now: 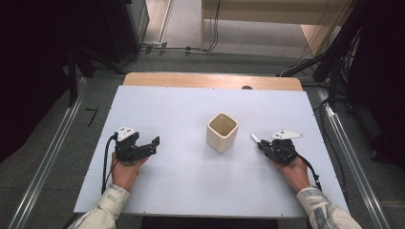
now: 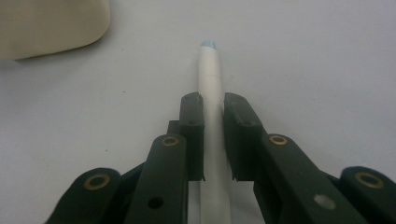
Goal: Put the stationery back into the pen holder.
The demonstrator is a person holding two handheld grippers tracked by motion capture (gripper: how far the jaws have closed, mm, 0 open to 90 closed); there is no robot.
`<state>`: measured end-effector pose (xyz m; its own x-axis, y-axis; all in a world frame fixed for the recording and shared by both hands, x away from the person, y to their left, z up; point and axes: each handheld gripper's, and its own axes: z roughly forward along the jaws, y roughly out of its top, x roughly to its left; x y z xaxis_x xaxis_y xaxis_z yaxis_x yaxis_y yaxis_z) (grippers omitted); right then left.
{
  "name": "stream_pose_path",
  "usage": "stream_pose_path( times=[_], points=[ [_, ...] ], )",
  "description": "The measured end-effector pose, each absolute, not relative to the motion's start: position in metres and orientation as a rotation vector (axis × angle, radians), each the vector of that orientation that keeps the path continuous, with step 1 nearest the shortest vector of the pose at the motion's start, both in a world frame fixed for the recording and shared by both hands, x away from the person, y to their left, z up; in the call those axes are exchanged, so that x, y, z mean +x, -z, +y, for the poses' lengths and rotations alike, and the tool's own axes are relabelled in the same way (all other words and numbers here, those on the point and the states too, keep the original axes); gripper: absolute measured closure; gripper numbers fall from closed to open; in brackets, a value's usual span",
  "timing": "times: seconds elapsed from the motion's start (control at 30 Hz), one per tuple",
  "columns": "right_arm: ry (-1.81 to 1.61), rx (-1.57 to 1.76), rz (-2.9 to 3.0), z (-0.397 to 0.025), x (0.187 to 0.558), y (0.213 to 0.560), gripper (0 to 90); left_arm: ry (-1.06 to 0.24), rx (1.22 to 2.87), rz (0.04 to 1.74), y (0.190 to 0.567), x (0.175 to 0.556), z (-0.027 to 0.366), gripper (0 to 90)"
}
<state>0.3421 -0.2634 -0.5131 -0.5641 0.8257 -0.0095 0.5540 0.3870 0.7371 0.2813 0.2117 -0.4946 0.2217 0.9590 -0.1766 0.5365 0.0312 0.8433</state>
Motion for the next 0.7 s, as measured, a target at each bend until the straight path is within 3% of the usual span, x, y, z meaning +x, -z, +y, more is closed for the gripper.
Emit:
stream_pose_path(
  times=[0.7],
  points=[
    [-1.099, 1.149, 2.222, -0.262, 0.331, 0.488, 76.3, -0.61, 1.617, 1.43, 0.494, 0.281, 0.213, 16.2]
  ],
)
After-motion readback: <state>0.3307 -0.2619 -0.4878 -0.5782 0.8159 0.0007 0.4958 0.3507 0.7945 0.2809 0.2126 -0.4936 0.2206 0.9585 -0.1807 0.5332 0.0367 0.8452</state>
